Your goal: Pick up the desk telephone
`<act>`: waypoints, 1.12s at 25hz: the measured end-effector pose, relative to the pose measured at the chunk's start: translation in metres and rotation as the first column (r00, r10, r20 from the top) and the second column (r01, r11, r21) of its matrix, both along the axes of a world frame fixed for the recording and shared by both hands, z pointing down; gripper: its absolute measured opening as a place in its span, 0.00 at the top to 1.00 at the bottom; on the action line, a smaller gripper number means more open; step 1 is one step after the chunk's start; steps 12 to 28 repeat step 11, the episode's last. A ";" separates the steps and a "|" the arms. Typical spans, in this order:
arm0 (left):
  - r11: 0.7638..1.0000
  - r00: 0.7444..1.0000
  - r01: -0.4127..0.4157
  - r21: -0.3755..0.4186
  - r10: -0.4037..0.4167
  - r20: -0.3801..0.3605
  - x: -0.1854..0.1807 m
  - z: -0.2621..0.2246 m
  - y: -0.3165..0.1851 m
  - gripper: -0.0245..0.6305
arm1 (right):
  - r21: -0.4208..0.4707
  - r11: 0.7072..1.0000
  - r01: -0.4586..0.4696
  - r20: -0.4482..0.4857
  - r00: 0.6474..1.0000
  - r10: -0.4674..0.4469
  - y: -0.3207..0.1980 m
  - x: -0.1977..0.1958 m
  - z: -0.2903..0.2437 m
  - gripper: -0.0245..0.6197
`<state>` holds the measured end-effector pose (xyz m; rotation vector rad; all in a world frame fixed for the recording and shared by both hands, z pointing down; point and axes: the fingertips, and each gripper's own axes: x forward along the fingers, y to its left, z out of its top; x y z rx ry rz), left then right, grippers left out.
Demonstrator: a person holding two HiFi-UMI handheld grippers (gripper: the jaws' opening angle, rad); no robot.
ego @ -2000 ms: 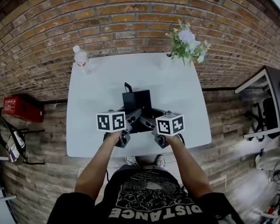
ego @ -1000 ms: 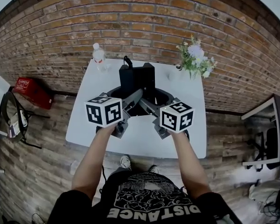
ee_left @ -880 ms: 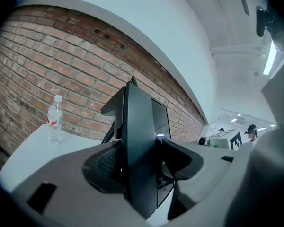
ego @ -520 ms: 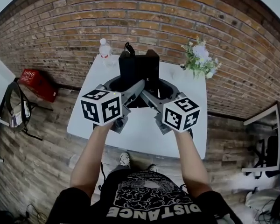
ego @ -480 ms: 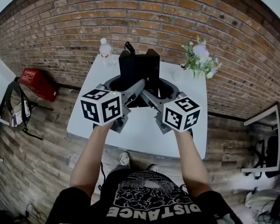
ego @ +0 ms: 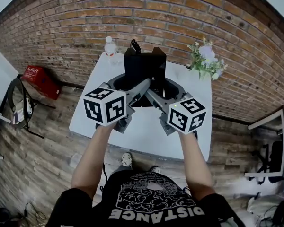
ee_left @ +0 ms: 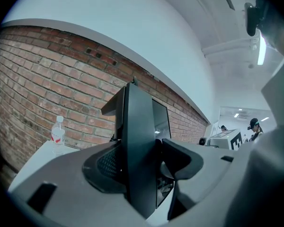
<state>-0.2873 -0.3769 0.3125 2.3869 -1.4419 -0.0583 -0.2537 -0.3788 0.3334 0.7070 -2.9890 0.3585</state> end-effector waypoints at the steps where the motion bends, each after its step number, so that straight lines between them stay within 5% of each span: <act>1: 1.000 1.000 0.000 0.000 0.000 0.000 0.000 0.000 0.000 0.58 | 0.000 1.000 0.000 0.000 1.000 0.000 0.000 0.000 0.000 0.52; 28: 1.000 1.000 -0.004 -0.017 0.004 -0.016 -0.006 0.005 0.001 0.58 | -0.010 1.000 -0.002 -0.013 1.000 0.002 0.001 -0.006 0.004 0.52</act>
